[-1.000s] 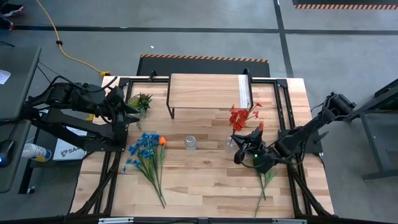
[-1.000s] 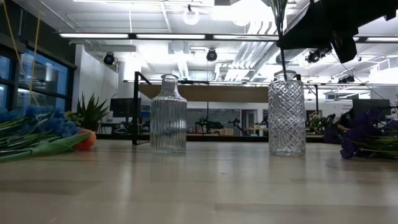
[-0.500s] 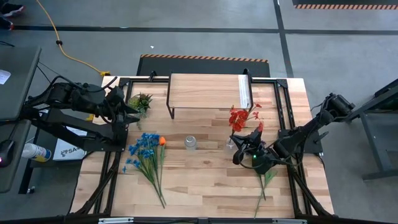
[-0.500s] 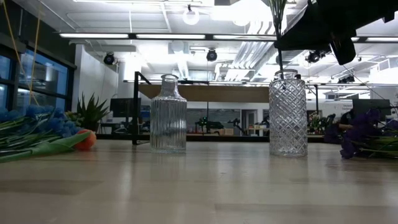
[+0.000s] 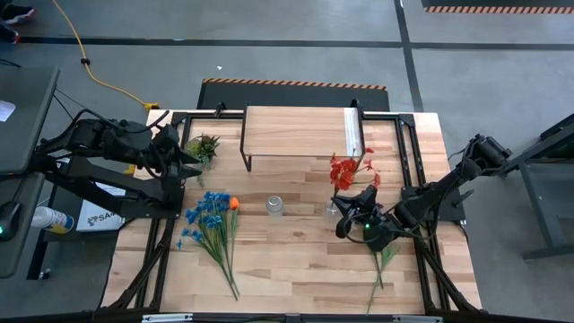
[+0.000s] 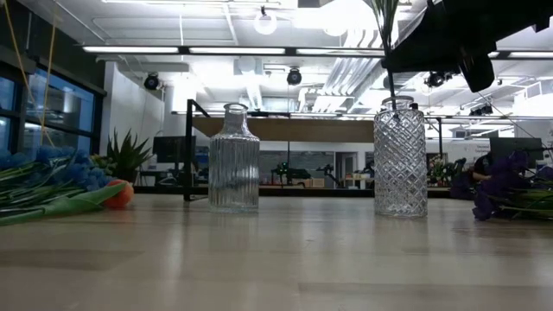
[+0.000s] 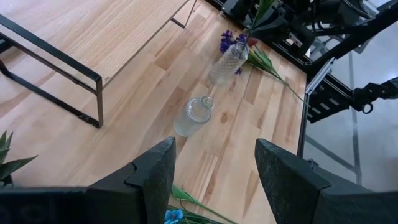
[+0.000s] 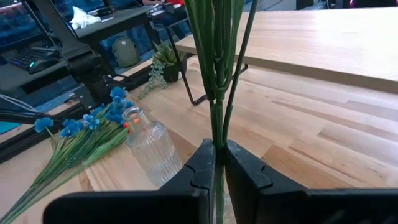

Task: Pick and place flowers into a vace then onto a shelf
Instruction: Put the orange flowers into the right transparent flower vase

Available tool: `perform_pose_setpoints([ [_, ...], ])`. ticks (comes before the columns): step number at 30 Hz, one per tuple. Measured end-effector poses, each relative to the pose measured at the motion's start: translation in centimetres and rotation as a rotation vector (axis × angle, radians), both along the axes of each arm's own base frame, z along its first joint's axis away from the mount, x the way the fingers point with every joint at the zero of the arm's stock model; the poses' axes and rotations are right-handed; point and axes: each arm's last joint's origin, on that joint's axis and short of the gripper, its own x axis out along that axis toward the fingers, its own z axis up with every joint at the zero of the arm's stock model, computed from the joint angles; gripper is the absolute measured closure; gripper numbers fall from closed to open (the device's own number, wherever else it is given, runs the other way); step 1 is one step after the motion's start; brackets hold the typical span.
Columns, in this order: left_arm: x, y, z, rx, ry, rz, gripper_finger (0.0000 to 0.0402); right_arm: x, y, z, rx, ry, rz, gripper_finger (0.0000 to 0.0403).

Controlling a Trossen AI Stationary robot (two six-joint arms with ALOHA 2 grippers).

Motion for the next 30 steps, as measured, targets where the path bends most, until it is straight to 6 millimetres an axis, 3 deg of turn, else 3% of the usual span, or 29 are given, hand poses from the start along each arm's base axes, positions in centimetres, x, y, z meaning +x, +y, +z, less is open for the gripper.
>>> perform_pose_setpoints([
  [6,0.00,0.00,0.00,0.005,0.000,-0.005,0.0149,-0.01,-0.01,-0.02,0.005,-0.002,-0.002,0.0374],
  [19,-0.01,0.00,0.00,0.004,0.000,-0.005,0.0149,0.08,0.13,-0.01,0.050,-0.005,0.029,0.0321],
  [30,0.00,0.00,0.00,0.004,0.000,-0.005,0.0149,-0.10,0.90,0.17,0.083,-0.022,0.080,0.0324],
])
